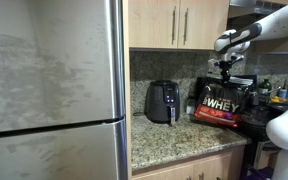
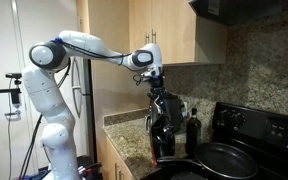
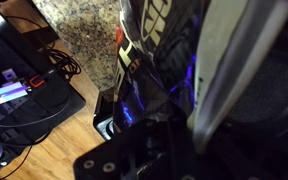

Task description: Place the whey packet next to the stove

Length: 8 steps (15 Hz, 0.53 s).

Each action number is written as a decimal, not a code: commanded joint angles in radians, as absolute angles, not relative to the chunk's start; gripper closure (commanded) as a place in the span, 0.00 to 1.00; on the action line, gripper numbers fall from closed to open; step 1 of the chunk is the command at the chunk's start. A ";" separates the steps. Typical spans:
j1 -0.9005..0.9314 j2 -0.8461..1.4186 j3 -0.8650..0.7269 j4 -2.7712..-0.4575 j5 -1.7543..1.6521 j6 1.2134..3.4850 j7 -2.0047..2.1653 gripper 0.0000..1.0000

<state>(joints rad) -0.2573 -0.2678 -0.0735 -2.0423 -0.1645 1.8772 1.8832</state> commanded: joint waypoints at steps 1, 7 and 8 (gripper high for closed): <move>-0.235 -0.261 -0.041 -2.017 -0.251 1.924 1.982 1.00; -0.196 -0.151 -0.036 -1.951 -0.223 1.839 2.217 1.00; -0.192 -0.133 -0.038 -1.934 -0.228 1.826 2.262 1.00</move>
<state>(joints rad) -0.1910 -0.1978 -0.0290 -2.0301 -0.2297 1.8776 2.1644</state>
